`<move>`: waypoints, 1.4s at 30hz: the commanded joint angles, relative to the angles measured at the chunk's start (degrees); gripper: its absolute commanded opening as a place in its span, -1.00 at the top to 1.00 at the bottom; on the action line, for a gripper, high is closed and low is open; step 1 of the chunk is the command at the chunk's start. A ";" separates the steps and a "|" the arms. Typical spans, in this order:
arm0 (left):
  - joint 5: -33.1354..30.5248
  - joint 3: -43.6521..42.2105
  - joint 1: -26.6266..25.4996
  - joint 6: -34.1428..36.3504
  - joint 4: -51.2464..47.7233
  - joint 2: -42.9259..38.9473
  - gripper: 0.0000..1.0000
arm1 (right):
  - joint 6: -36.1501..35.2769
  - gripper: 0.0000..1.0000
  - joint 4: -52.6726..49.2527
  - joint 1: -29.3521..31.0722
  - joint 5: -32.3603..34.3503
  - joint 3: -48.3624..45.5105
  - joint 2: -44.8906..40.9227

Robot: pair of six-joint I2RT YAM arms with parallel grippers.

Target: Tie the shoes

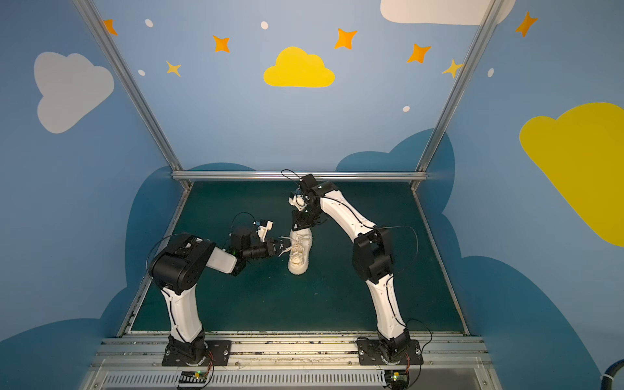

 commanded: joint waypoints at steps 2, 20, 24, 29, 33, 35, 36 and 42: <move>0.23 0.38 0.37 0.08 -0.46 -1.06 0.94 | -5.56 0.40 -7.14 1.56 4.14 5.73 2.93; 0.19 -0.33 0.38 -0.80 1.41 -0.65 0.95 | -6.45 0.42 -8.31 4.95 8.79 11.77 11.58; 0.31 -0.50 0.54 -0.81 1.35 -0.62 0.95 | -4.91 0.41 -7.91 5.38 13.36 11.64 12.08; 0.23 -1.03 0.61 -1.00 1.66 -0.78 0.95 | -4.36 0.47 -7.35 5.94 17.94 10.92 11.57; 0.11 -1.42 0.81 -1.20 2.08 -0.95 0.95 | -2.94 0.50 -5.41 7.01 22.00 8.50 10.25; -0.01 -1.60 0.84 -1.24 2.22 -1.05 0.95 | -1.65 0.41 -4.12 7.61 25.01 6.69 9.21; -0.04 -1.69 0.88 -1.27 2.25 -1.14 0.95 | -1.01 0.39 -3.10 7.81 26.81 5.53 8.54; 0.23 -1.98 1.03 -1.15 2.14 -1.59 0.95 | 3.07 0.29 -1.41 7.97 34.22 3.36 5.90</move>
